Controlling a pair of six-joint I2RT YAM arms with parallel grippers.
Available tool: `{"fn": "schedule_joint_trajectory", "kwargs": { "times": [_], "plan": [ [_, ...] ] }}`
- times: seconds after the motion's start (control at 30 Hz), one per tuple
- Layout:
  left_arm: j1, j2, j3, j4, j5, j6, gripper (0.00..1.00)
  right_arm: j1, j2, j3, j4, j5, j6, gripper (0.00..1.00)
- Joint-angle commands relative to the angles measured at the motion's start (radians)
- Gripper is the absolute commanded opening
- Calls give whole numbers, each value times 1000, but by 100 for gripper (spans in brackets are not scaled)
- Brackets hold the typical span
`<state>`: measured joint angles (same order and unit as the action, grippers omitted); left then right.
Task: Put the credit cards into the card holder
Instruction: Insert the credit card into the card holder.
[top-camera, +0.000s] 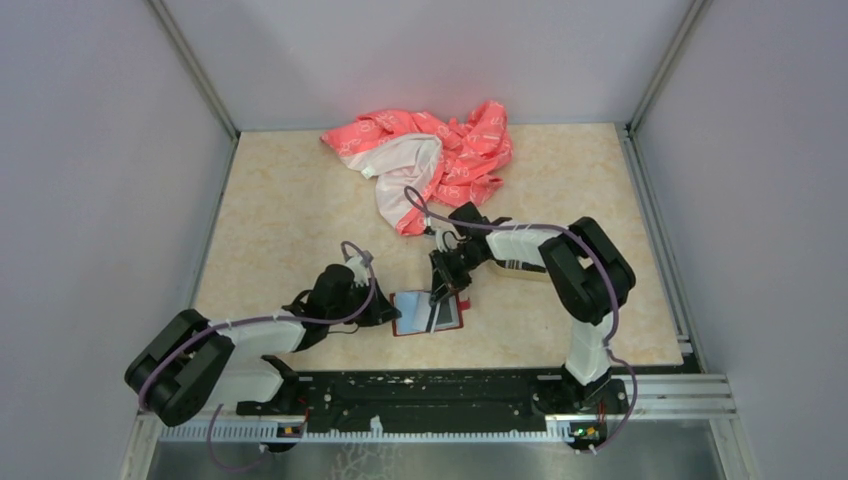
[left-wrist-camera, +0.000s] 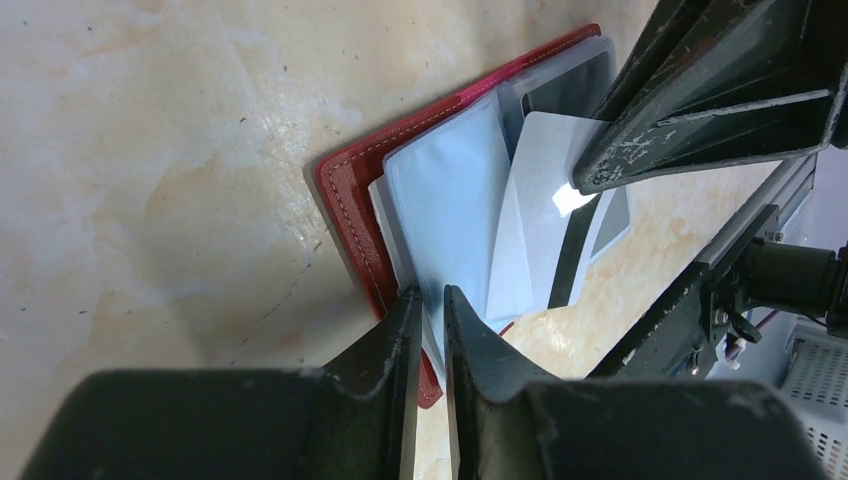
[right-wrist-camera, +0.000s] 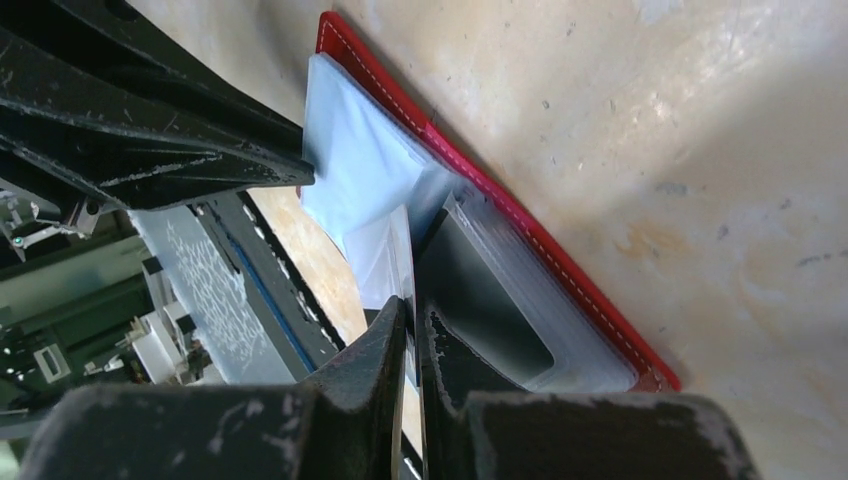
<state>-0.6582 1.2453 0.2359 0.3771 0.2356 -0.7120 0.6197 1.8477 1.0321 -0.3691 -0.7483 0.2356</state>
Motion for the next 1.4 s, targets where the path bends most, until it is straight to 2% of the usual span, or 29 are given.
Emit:
{"fn": "schedule_joint_trajectory", "kwargs": {
  "times": [0.0,0.17,0.7,1.37],
  "plan": [
    [5,10,20,-50,-55,40,21,8,67,87,-96,-30,-82,6],
    [5,-21,17,-85,-98,46,21,-15,163,160,-192,-78,-126,0],
    [5,-24,33,-50,-81,96,20,-35,157,134,-207,44,-19,1],
    [5,25,46,-9,-42,111,20,-31,287,241,-271,-62,-98,4]
  ]
}}
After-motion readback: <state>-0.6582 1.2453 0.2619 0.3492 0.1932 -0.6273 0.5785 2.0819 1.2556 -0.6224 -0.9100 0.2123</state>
